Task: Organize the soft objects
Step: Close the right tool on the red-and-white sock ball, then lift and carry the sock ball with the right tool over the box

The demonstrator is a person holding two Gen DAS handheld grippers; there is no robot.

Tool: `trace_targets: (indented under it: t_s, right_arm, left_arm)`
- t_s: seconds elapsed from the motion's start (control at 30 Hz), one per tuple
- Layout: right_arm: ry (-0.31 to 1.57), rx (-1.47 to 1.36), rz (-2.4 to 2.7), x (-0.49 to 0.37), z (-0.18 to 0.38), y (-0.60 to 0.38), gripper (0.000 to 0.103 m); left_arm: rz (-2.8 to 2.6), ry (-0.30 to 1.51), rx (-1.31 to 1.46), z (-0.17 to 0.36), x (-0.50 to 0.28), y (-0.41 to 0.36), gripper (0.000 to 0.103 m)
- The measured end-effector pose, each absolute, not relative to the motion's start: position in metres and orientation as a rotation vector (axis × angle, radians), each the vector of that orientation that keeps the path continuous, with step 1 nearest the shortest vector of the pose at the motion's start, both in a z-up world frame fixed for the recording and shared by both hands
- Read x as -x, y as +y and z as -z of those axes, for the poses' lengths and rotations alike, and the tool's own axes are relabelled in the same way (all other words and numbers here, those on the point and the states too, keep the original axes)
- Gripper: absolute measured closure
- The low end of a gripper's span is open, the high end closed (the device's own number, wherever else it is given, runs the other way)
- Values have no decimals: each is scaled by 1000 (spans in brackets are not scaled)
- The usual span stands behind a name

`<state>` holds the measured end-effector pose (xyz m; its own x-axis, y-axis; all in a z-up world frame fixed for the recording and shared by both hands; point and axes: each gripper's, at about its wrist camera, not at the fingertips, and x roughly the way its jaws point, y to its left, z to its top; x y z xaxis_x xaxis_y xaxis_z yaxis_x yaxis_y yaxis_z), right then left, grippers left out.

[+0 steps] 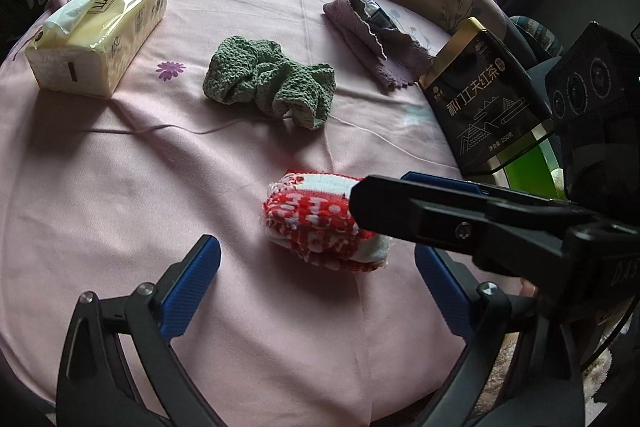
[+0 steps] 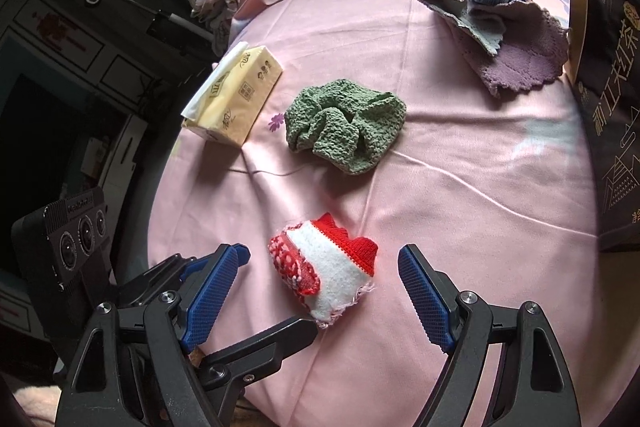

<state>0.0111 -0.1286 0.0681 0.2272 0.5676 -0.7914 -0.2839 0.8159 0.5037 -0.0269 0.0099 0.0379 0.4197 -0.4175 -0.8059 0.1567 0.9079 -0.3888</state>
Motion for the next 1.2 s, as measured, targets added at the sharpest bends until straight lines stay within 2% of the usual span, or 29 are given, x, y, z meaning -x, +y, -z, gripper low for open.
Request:
trace_targets:
  t_s: [0.17,0.23,0.3,0.4,0.47,0.6,0.8,1.2]
  right_arm:
    - [1228,-244,-590,-12,-60,-127,27]
    - [1246,-240,-588,-13,-53,-125,28]
    - [1268,-219,-578,-14,-46,-121,39]
    - [1258,-203,-599,-13,-43,-115,42]
    - [1258,-207,-617,-12,-43,-114,50]
    - [1220,-210,-611,-7,-54,-116,51]
    - [1068,-217,-601,7,-102,-138,52]
    - [745,-327,-477,53,-187,-244,51]
  left_arm:
    - [350,1105,241,-31,25,4,21]
    - [347,1095,232,-30,25,3,21]
    - [351,1086,231,-31,25,2,25]
    - [373,1071,239,-30,25,0,38]
    - [365,1061,219,-32,26,-3,39]
    - [379,1011,199,-43,31,-6,42]
    - [401,862,146,-86,44,-25,42]
    - [537,602,-17,-166,74,-119,42]
